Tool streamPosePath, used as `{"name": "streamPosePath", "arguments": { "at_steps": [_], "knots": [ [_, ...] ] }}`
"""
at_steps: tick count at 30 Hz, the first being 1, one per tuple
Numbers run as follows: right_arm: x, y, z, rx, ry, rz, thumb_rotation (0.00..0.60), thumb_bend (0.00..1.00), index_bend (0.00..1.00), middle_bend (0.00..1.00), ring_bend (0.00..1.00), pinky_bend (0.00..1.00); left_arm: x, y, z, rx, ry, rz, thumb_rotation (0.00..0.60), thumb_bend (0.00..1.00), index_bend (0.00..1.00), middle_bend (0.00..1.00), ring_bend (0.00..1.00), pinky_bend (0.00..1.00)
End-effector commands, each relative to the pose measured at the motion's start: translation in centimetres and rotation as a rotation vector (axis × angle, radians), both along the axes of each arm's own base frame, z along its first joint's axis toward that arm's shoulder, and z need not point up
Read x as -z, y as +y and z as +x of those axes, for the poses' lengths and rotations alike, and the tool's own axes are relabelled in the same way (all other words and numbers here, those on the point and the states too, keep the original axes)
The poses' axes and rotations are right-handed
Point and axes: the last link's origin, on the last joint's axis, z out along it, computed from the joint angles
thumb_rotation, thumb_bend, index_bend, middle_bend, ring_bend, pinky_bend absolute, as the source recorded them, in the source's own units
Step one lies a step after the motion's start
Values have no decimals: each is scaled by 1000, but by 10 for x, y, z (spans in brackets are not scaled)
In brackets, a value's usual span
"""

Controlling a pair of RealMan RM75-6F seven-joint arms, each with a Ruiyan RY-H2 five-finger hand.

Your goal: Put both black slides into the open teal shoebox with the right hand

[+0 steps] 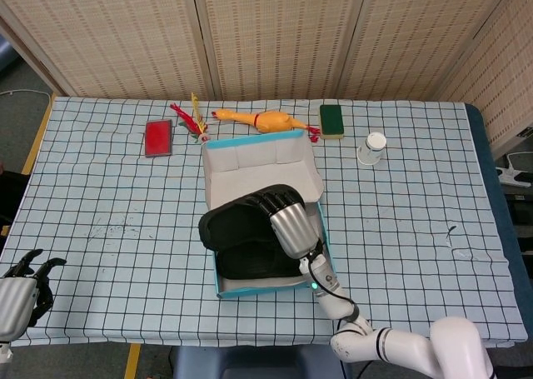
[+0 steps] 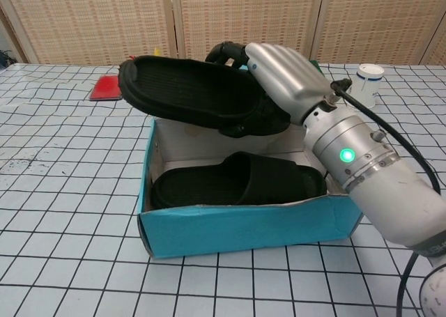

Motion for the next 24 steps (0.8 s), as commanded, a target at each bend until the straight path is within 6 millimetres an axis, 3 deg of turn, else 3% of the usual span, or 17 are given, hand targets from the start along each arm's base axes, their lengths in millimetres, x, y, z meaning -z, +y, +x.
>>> {"name": "streamPosePath", "arguments": {
  "at_steps": [1,24],
  "knots": [
    [4,1,-6,34,32,47,600,163,689,633,560,578,0,0,0,0,0,1,600,636,297,121,141,372],
    [13,-2,-23,177,198,172,600,177,660,633,524,569,-1,0,-1,-8,-4,0,600,636,297,122,141,373]
  ]
}}
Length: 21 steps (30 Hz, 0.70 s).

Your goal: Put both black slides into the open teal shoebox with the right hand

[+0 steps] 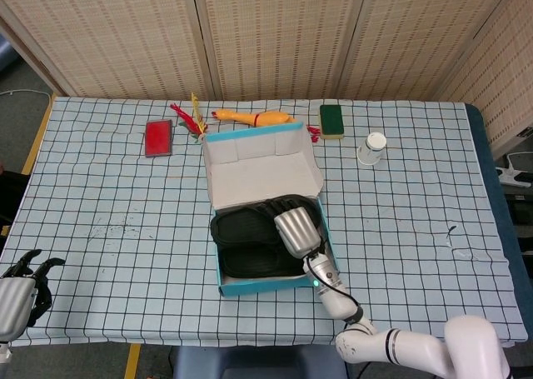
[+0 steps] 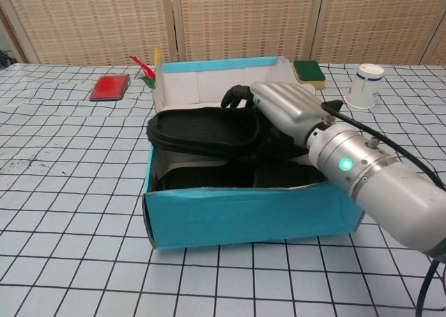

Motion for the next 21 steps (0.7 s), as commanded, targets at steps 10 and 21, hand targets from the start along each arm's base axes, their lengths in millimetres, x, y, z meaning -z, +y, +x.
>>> {"name": "streamPosePath", "arguments": {
  "at_steps": [10,21],
  "knots": [
    [5,1,-9,60,135,66,600,189,675,633,550,584,-1,0,0,0,-1,2,600,636,298,121,141,373],
    [3,1,-11,97,320,-51,600,195,663,633,543,579,0,0,0,1,0,2,600,636,298,121,141,373]
  ]
}}
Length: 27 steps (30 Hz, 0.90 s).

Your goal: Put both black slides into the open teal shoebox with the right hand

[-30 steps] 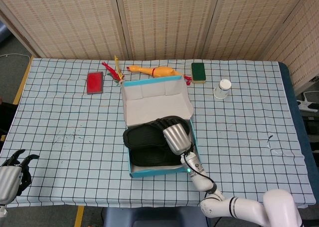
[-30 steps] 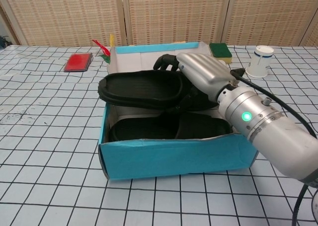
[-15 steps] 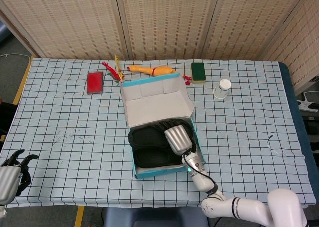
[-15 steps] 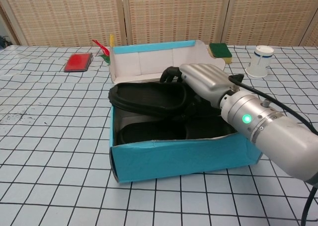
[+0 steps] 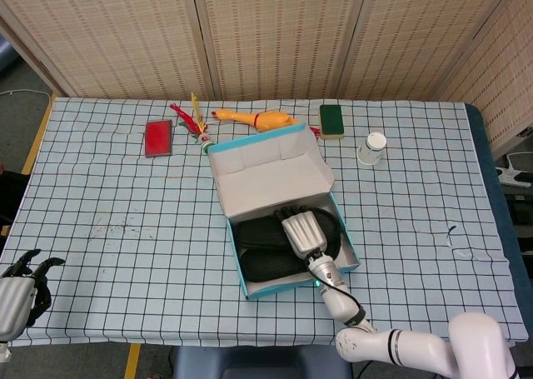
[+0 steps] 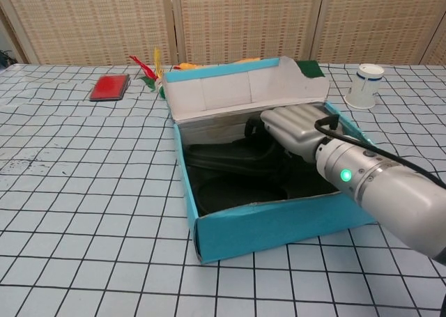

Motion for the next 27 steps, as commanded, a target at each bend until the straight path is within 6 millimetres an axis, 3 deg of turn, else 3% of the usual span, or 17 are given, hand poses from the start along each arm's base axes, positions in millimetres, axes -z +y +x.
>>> {"name": "streamPosePath", "arguments": {
  "at_steps": [1,3,7,12,17,27],
  "knots": [
    [-1,2,3,2,20,-44,600,195,638,632,520,565,0,0,0,0,0,0,600,636,298,121,141,373],
    [-2,5,5,-3,-8,-25,600,195,561,581,430,501,0,0,0,0,0,1,600,636,298,121,141,373],
    [-10,11,12,-18,-86,32,600,194,378,385,190,352,0,0,0,-1,0,0,600,636,298,121,141,372],
    [-22,17,16,-24,-134,85,600,195,181,186,7,220,1,0,0,0,2,-1,600,636,298,121,141,373],
    [-29,17,17,-40,-143,82,600,195,10,72,0,144,1,0,0,-1,4,-1,600,636,298,121,141,372],
    [-33,11,12,-29,-154,70,600,195,0,4,0,88,1,0,0,-2,5,-3,600,636,297,121,141,372]
  ]
}}
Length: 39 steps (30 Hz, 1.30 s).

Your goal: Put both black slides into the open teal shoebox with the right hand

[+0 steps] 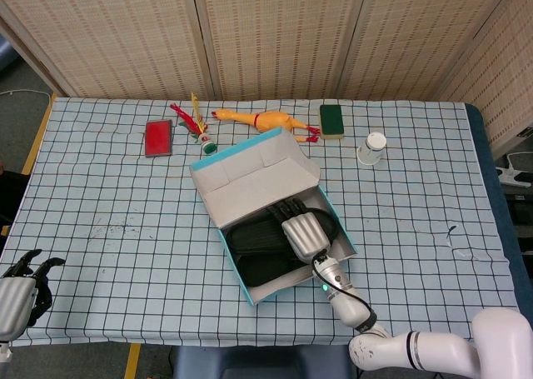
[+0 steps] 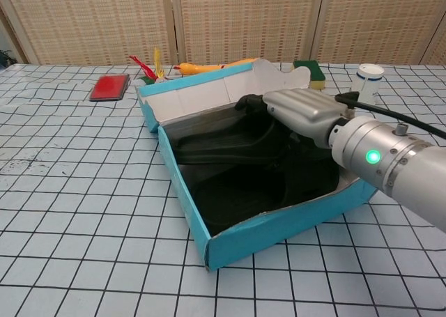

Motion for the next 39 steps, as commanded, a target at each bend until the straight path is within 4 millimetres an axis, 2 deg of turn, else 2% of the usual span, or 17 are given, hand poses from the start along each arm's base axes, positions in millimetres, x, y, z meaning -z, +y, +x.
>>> {"name": "streamPosePath", "arguments": {
  "at_steps": [1,12,17,23,28,32,33,34,36,37,39],
  "knots": [
    [0,-2,-1,6,-4,4,600,195,0,0,0,78,0,0,0,1,1,0,600,636,298,121,141,372],
    [-3,-6,-4,8,-24,11,600,59,0,0,0,0,0,0,0,1,1,1,600,636,297,121,141,372],
    [-8,-10,-4,16,-29,17,600,5,0,0,0,0,0,0,0,0,0,1,600,636,298,121,141,373],
    [-20,-11,1,22,-102,40,600,0,0,0,0,0,0,1,-1,-2,1,0,600,636,298,121,141,373],
    [-30,-2,9,26,-224,100,600,0,0,0,0,0,1,1,-1,-3,2,-3,600,636,298,121,141,373],
    [-37,4,11,-14,-292,69,600,7,10,8,0,2,1,0,0,-3,3,-2,600,637,298,121,141,372],
    [-38,4,11,-24,-304,46,600,23,32,33,0,14,0,0,0,-3,3,-2,600,636,297,121,142,372],
    [-39,4,10,-38,-313,9,600,70,113,117,26,72,0,0,0,-3,2,-1,600,636,297,121,143,373],
    [-40,3,5,-53,-303,-50,600,155,319,293,141,226,0,1,0,-4,1,0,600,636,298,121,144,372],
    [-40,3,1,-57,-290,-77,600,205,456,400,254,337,0,0,0,-3,0,0,600,636,298,121,145,372],
    [-42,3,-6,-61,-274,-108,600,266,587,511,377,447,0,0,0,-1,-2,1,600,636,298,121,146,372]
  ]
}}
